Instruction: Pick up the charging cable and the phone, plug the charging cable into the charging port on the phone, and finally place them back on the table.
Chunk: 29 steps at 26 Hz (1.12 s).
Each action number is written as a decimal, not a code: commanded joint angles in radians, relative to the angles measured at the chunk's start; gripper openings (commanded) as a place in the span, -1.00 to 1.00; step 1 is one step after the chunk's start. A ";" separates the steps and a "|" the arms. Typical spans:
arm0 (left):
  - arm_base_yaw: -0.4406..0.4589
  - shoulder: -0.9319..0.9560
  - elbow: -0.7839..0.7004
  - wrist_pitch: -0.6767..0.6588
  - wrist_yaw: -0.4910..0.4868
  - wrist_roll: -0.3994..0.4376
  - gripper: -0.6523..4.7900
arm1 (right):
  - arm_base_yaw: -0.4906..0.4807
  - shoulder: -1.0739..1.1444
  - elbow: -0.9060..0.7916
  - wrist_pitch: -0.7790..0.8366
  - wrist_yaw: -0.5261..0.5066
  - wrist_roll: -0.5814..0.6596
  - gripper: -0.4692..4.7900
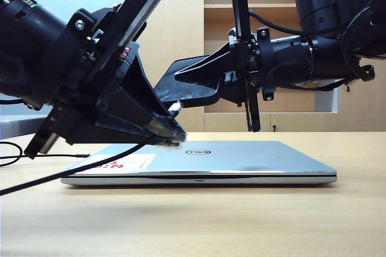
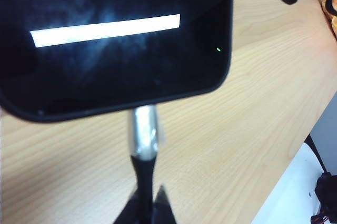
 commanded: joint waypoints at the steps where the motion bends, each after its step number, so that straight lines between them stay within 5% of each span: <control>1: 0.005 -0.005 0.007 0.054 -0.027 0.005 -0.76 | 0.006 -0.007 0.000 0.011 -0.018 -0.011 -0.84; 5: 0.004 -0.005 0.007 0.055 -0.027 0.005 0.03 | 0.006 -0.008 0.000 0.016 0.026 -0.026 -0.84; 7: 0.004 -0.005 0.008 0.055 -0.027 0.005 0.27 | 0.001 -0.014 0.000 0.019 0.047 -0.030 -0.84; 11: 0.004 -0.011 0.013 0.060 -0.027 0.005 0.27 | -0.021 -0.025 0.001 0.018 0.066 -0.033 -0.84; 15: 0.004 -0.020 0.039 0.059 -0.027 0.005 0.18 | -0.063 -0.050 0.001 0.013 0.108 -0.036 -0.84; 17: 0.005 -0.026 0.063 0.054 -0.027 0.005 -0.24 | -0.093 -0.069 0.001 -0.006 0.112 -0.036 -0.84; 18: 0.005 -0.030 0.098 0.041 -0.027 0.005 -0.79 | -0.121 -0.090 0.001 -0.045 0.116 -0.047 -0.84; 29: 0.038 -0.032 0.370 -0.228 -0.027 0.245 -0.78 | -0.366 -0.290 0.078 -0.685 0.127 -0.318 -0.84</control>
